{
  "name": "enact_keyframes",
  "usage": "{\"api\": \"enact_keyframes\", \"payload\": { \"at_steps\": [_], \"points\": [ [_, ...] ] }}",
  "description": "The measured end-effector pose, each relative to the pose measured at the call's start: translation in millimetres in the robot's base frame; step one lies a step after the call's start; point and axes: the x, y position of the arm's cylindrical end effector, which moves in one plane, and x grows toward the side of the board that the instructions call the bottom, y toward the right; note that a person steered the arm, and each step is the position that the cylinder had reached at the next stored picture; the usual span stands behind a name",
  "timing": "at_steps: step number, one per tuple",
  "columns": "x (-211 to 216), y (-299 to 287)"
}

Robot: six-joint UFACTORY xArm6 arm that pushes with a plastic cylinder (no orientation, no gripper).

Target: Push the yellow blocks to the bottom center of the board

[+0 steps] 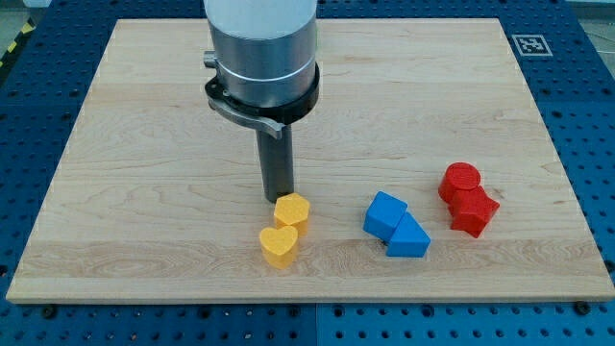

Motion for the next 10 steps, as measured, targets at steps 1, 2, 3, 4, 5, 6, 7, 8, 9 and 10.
{"api": "enact_keyframes", "payload": {
  "at_steps": [1,2,3,4,5,6,7,8,9,10],
  "points": [
    [13,-17],
    [34,-22],
    [55,-19],
    [62,1],
    [62,12],
    [58,2],
    [41,-53],
    [-1,-61],
    [-7,-42],
    [-7,-9]
  ]
}}
